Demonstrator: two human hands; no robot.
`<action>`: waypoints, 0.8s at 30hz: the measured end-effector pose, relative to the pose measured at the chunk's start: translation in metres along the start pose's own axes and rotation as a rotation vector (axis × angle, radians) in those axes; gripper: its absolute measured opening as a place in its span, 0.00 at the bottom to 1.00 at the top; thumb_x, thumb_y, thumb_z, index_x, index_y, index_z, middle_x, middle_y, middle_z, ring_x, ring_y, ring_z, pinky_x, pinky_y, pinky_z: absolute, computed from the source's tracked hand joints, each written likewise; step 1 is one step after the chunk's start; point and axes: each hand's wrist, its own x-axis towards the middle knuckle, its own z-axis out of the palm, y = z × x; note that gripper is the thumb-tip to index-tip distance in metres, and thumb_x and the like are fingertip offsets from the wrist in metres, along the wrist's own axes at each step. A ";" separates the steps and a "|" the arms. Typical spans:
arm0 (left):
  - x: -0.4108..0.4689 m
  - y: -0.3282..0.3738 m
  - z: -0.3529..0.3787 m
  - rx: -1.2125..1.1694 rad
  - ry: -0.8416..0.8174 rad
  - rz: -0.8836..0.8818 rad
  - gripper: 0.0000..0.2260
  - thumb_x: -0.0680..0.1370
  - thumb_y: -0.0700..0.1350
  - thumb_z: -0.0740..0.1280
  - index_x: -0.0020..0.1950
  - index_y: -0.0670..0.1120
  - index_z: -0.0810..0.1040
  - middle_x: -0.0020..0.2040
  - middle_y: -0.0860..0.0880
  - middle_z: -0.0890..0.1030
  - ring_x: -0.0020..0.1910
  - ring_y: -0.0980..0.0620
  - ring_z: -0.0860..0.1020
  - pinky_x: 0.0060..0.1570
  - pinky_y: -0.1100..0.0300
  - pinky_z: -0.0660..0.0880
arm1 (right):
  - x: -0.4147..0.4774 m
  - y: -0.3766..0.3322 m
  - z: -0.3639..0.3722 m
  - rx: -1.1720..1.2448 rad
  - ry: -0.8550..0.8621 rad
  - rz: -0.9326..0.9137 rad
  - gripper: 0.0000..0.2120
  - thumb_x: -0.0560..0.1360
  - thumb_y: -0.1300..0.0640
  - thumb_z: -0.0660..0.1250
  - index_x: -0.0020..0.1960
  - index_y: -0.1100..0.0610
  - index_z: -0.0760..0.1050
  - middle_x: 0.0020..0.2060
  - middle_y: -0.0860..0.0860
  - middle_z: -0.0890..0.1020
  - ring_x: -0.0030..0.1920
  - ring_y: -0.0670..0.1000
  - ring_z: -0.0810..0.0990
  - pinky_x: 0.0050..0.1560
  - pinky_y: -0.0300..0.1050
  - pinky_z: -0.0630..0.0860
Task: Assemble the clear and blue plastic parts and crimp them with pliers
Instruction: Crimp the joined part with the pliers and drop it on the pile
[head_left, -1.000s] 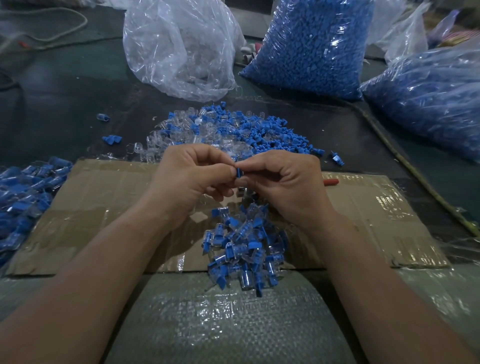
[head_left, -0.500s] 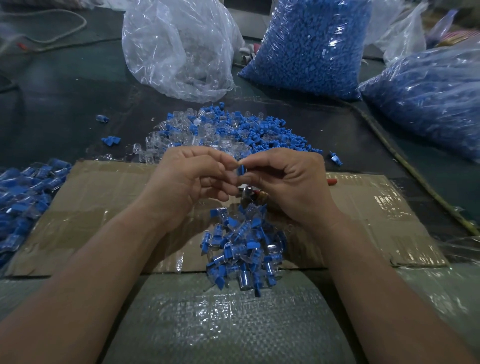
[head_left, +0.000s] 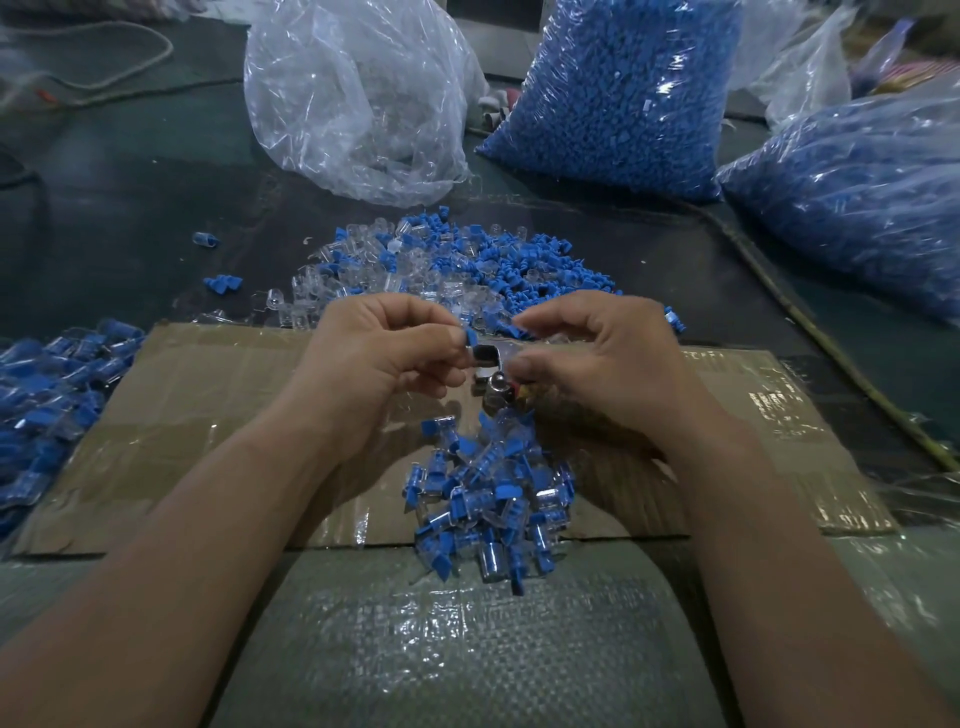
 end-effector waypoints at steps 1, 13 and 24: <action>0.000 0.001 -0.001 -0.001 0.005 0.003 0.06 0.62 0.41 0.70 0.36 0.41 0.78 0.30 0.46 0.81 0.27 0.54 0.78 0.28 0.66 0.75 | 0.000 0.005 -0.007 -0.048 -0.022 0.072 0.21 0.63 0.49 0.76 0.55 0.49 0.79 0.42 0.33 0.75 0.45 0.33 0.75 0.49 0.29 0.69; 0.001 0.001 -0.001 -0.022 0.038 -0.006 0.07 0.63 0.40 0.69 0.38 0.40 0.77 0.31 0.46 0.82 0.27 0.54 0.78 0.27 0.67 0.75 | -0.001 0.029 -0.035 -0.254 -0.464 0.308 0.49 0.47 0.34 0.69 0.67 0.46 0.68 0.52 0.40 0.69 0.51 0.41 0.69 0.48 0.38 0.65; 0.000 0.001 0.001 -0.056 0.049 -0.017 0.07 0.64 0.39 0.67 0.39 0.39 0.76 0.31 0.46 0.81 0.28 0.55 0.78 0.27 0.68 0.75 | -0.001 0.030 -0.036 -0.346 -0.438 0.276 0.35 0.62 0.50 0.77 0.66 0.45 0.69 0.51 0.42 0.69 0.50 0.42 0.68 0.44 0.37 0.66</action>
